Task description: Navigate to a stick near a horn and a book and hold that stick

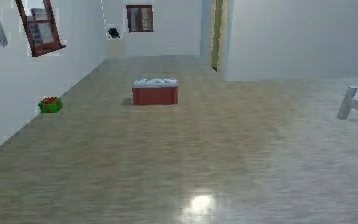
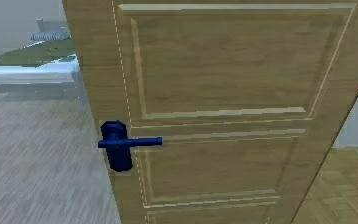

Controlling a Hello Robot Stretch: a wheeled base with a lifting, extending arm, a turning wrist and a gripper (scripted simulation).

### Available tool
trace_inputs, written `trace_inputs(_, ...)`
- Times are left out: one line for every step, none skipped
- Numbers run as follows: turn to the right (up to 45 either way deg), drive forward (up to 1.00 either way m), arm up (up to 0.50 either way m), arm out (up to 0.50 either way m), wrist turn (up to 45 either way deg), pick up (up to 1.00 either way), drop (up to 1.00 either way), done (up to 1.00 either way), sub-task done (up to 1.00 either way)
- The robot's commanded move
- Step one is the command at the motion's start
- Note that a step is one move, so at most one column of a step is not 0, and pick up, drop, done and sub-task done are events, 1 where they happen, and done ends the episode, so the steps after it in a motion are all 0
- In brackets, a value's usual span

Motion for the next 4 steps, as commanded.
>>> trace_inputs(0.0, 0.35, 0.00, 0.00, 0.0, 0.00, 0.00, 0.00, 0.00)
trace_inputs(36.0, 0.00, 0.00, 0.00, 0.0, 0.00, 0.00, 0.00, 0.00)
trace_inputs(0.0, 0.50, 0.00, 0.00, 0.0, 0.00, 0.00, 0.00, 0.00)
trace_inputs(45.0, 0.00, 0.00, 0.00, 0.0, 0.00, 0.00, 0.00, 0.00)
